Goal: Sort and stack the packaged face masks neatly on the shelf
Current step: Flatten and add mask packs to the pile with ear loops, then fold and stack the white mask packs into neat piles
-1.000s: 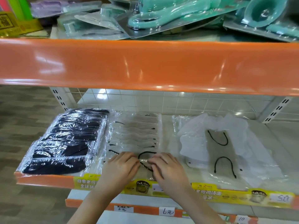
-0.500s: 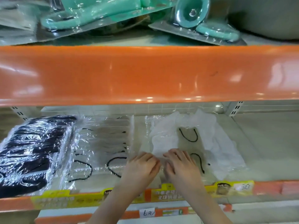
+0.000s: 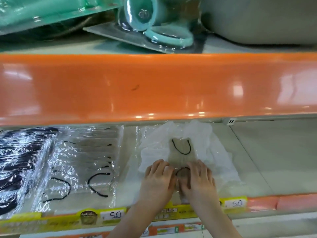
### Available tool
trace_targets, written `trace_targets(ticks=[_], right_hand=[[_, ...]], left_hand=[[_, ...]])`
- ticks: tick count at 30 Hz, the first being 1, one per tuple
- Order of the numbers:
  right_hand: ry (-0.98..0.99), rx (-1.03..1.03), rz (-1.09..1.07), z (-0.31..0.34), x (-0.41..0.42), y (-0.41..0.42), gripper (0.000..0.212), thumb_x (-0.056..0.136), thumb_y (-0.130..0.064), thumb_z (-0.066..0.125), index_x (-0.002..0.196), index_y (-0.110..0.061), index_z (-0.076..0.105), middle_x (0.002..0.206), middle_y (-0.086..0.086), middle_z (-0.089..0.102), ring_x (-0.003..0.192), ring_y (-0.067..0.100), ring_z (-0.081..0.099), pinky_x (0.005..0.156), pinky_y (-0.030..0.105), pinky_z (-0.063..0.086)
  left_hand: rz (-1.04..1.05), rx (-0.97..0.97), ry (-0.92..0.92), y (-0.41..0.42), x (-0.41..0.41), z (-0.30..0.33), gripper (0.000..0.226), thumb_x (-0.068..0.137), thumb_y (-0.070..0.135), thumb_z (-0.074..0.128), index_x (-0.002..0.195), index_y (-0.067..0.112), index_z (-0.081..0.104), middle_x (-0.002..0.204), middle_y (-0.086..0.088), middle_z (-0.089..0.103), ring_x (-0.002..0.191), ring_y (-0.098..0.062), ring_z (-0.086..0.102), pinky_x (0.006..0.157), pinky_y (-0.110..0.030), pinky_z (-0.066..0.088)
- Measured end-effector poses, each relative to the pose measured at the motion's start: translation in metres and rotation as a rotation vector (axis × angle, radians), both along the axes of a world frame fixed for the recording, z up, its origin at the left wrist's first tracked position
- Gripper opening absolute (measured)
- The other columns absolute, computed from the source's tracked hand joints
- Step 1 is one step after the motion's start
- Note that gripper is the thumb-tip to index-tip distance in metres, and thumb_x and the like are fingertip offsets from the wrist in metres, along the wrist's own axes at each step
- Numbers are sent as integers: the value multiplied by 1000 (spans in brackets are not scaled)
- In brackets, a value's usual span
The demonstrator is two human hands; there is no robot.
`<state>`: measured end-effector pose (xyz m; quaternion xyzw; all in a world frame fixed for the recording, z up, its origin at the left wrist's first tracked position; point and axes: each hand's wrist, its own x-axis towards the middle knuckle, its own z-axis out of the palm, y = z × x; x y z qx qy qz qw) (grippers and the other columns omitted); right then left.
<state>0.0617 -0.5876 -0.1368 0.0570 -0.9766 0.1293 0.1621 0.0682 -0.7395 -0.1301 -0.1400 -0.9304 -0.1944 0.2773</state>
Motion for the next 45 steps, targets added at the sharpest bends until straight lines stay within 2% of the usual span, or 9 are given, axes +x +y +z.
trace_targets(ticks=[2,12,20,26,28,32,36,41,45], right_hand=[[-49,19,25,-2,0,4,64,53,-30,90,107,-6,64,115,22,61,97,41,62,71,46,55],[0,-75,52,3,-3,5,64,46,-26,93,101,-17,63,109,9,64,93,33,64,68,43,55],[151,-383,121,10,6,5,55,71,-4,78,115,-26,52,116,1,59,105,20,48,81,41,50],[178,-280,233,30,12,-1,27,87,-25,45,104,-24,65,109,-9,61,105,17,49,89,35,41],[124,-299,303,37,16,-7,29,89,-28,43,110,-25,62,111,-10,61,108,11,48,93,31,41],[-56,-486,449,51,24,-19,42,93,-41,39,134,-33,38,128,-25,41,121,-13,30,99,3,25],[-133,-544,577,57,28,-31,54,93,-46,41,144,-35,26,139,-27,31,132,-4,30,105,12,30],[-136,-562,631,64,26,-41,55,95,-54,39,139,-22,45,138,-23,38,128,-1,40,101,16,39],[49,-461,601,61,18,-49,34,90,-33,51,118,-17,60,128,-12,48,116,9,53,90,25,47]], left_hand=[[7,-9,-55,6,-1,-1,23,84,29,50,89,16,68,96,0,65,95,-22,62,77,-33,50],[-3,-63,-123,12,2,-4,32,81,31,49,106,21,66,112,2,63,105,-18,56,89,-30,37],[-17,-26,-140,13,3,2,27,85,30,48,103,22,67,109,5,67,104,-15,59,90,-26,36],[-62,34,-146,13,4,8,30,90,36,45,104,18,66,100,4,69,96,-13,61,85,-24,39],[-81,125,-216,11,5,11,33,91,37,43,109,17,62,103,3,68,97,-12,59,85,-24,42],[-122,678,-481,6,12,30,25,96,38,40,110,27,57,103,12,65,102,-8,61,86,-24,48],[-209,1087,-526,2,16,48,36,88,46,50,97,12,57,83,6,66,83,-6,63,75,-19,48],[-108,1072,-476,-19,14,67,10,87,24,68,91,18,60,74,15,67,68,3,61,64,-10,44],[-29,851,-415,-45,18,76,24,91,10,62,88,34,62,84,25,66,76,3,62,70,-16,48]])
